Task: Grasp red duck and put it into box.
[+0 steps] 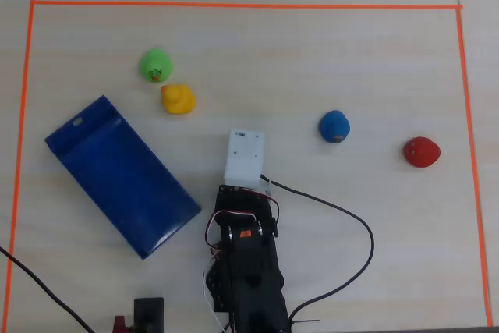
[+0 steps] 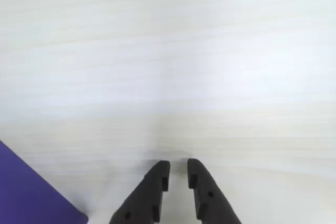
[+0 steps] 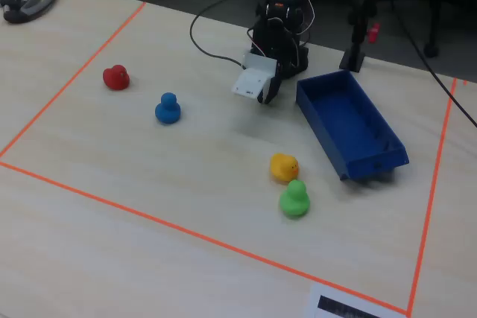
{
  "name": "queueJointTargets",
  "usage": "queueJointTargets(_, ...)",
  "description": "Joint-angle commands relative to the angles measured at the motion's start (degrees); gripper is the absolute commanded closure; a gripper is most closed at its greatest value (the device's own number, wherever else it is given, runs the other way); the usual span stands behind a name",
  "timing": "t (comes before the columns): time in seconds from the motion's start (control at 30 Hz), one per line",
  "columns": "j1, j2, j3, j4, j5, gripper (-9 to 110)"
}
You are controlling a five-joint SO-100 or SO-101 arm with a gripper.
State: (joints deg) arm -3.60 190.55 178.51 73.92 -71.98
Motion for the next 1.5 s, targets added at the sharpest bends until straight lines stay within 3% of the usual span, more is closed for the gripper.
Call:
queueJointTargets(0.0, 2.72, -0.79, -0.26, 1.05, 0.53, 101)
queueJointTargets(0.63, 3.25, -0.79, -0.35, 0.18, 1.05, 101)
queueJointTargets(0.8, 12.57, -6.24, -7.21, -6.86, 2.02, 101)
queueJointTargets(1.1, 30.41, -33.75, -39.55, -15.82, 3.52, 101)
queueJointTargets(1.47, 55.11, -49.66, -58.45, -22.24, -3.25, 89)
